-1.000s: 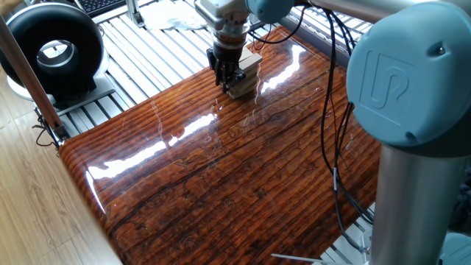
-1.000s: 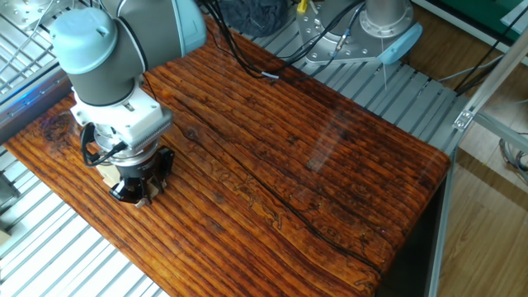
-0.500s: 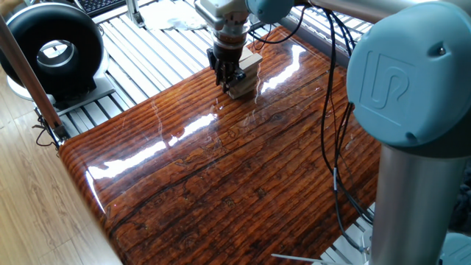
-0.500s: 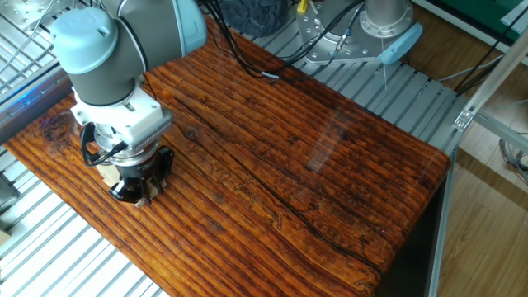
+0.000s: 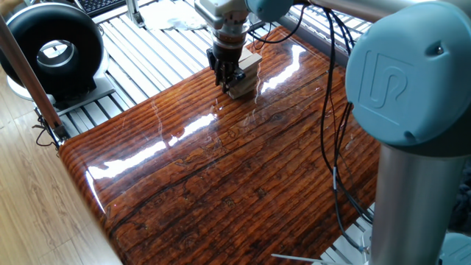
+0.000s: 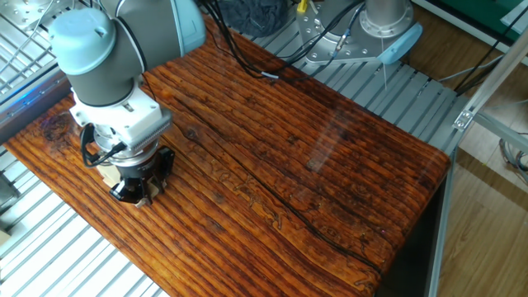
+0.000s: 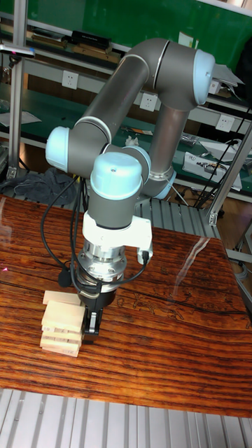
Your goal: Play Jenga
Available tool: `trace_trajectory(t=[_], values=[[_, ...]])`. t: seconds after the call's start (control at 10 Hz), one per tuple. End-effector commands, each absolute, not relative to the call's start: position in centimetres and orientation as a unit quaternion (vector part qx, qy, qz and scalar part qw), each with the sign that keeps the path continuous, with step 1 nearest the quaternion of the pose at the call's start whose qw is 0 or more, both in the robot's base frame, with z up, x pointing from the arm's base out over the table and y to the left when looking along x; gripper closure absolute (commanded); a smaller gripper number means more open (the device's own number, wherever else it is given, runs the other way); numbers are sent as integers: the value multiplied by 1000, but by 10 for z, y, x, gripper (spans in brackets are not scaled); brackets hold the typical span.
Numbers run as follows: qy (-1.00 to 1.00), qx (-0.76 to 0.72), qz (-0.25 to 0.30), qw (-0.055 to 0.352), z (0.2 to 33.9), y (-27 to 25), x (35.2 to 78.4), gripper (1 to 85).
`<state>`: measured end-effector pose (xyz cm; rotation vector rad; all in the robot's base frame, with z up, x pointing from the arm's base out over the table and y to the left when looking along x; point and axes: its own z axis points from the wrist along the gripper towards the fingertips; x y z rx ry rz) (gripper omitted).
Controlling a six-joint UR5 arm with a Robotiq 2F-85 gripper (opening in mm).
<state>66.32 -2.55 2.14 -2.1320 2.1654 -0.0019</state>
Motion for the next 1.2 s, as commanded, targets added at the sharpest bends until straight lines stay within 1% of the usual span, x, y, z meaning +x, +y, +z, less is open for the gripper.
trace_trajectory(t=[0.0, 0.2, 0.3, 0.4, 0.7, 1.1], values=[[715, -696, 4, 56, 23, -24, 664, 550], [715, -697, 3, 55, 25, -25, 665, 513], [717, -696, 3, 54, 25, -25, 665, 450], [718, -694, 3, 54, 25, -25, 665, 417], [716, -696, 8, 49, 25, -24, 663, 407], [711, -703, 1, 24, 23, -32, 660, 407]])
